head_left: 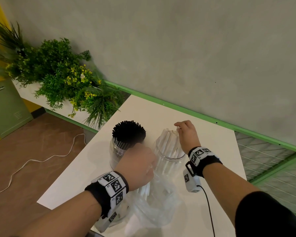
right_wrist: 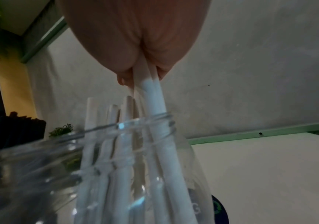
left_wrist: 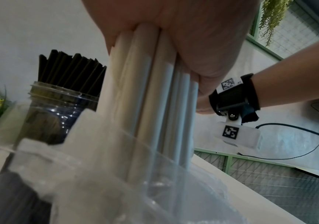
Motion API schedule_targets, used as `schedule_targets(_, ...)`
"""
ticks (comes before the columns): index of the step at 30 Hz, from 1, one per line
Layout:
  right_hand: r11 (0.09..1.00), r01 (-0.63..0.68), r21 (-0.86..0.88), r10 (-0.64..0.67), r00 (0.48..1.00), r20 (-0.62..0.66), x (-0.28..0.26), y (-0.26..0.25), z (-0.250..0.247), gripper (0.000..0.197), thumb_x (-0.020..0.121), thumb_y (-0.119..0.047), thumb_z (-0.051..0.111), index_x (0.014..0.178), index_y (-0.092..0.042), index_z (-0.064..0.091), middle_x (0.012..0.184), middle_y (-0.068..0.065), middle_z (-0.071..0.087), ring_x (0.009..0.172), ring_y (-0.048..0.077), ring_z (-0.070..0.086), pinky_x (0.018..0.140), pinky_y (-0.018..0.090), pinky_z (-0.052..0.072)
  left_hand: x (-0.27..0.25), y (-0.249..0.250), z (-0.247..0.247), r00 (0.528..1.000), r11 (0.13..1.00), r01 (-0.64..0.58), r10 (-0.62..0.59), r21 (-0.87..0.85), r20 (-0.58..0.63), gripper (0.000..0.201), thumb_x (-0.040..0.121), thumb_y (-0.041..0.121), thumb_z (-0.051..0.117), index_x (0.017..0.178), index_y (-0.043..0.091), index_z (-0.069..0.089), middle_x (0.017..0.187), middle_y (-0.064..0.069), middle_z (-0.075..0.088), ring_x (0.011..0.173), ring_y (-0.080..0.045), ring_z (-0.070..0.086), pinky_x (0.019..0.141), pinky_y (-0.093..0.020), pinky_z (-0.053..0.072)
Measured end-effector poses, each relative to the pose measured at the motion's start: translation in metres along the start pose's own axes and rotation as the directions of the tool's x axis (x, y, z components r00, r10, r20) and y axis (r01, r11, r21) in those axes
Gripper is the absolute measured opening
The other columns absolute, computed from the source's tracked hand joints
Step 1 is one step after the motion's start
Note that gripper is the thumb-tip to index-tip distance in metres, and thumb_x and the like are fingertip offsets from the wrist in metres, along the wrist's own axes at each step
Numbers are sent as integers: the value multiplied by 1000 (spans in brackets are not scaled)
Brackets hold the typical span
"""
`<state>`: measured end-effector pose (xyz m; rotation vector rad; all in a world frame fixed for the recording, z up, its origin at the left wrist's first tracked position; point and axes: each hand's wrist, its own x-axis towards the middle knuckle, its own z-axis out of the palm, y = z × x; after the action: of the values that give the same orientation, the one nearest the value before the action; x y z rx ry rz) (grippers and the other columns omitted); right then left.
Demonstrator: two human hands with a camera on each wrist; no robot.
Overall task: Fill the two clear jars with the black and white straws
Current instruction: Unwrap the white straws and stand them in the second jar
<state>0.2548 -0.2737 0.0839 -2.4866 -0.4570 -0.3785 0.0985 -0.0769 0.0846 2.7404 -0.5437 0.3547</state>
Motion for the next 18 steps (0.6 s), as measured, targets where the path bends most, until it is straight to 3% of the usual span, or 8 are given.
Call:
schedule_targets(3,996,-95,-5,93,970,226,2,1,6,34,101,-17,42,130,-4,54,128,16,50,120,34,47,104,35,35,1,1,0,1000,1000,3,-3,5,8,13,74,37,46,81,33,55,88,18,57,94,-14,51,69,-26,40)
schedule_targets(5,991,-104,-90,126,949,288,-1,0,6,43,102,-32,38,139,-11,44,138,12,44,128,31,41,107,38,32,2,1,-1,1000,1000,10,-10,-2,24,15,75,37,45,84,33,56,91,17,57,96,-15,51,70,-29,44)
schedule_targets(8,990,-80,-114,93,990,105,-11,-12,-3,55,99,-43,41,147,-19,29,148,5,33,134,26,30,107,43,28,1,0,-7,996,1000,10,-7,-30,94,30,78,46,46,103,33,56,109,14,55,107,-15,46,81,-33,47)
schedule_targets(10,1000,-3,26,4,999,-50,-25,-26,-12,62,95,-49,40,147,-18,29,146,6,36,132,23,31,109,39,28,-1,-2,-15,983,999,35,-30,-24,184,50,76,61,43,119,37,49,129,12,44,120,-14,37,92,-36,41)
schedule_targets(12,981,61,181,-49,996,-73,-50,-43,-17,64,92,-53,38,145,-17,33,143,3,39,131,16,33,110,31,26,-5,-6,-22,974,997,72,-74,16,213,62,72,69,42,128,42,42,139,12,36,126,-15,32,97,-40,37)
schedule_targets(15,931,14,365,-68,989,135,-94,-62,-14,58,91,-54,43,140,-22,41,139,-7,44,129,1,35,112,29,29,-13,-15,-24,971,994,110,-106,-11,213,67,71,68,44,132,40,39,140,11,34,123,-17,37,97,-41,41)
schedule_targets(18,823,-189,536,-22,932,362,-121,-70,-5,57,90,-50,56,141,-29,39,138,-14,45,127,-4,39,111,35,35,-20,-20,-19,978,979,130,-101,-155,183,60,75,60,47,130,36,45,136,10,36,115,-17,46,95,-38,44)
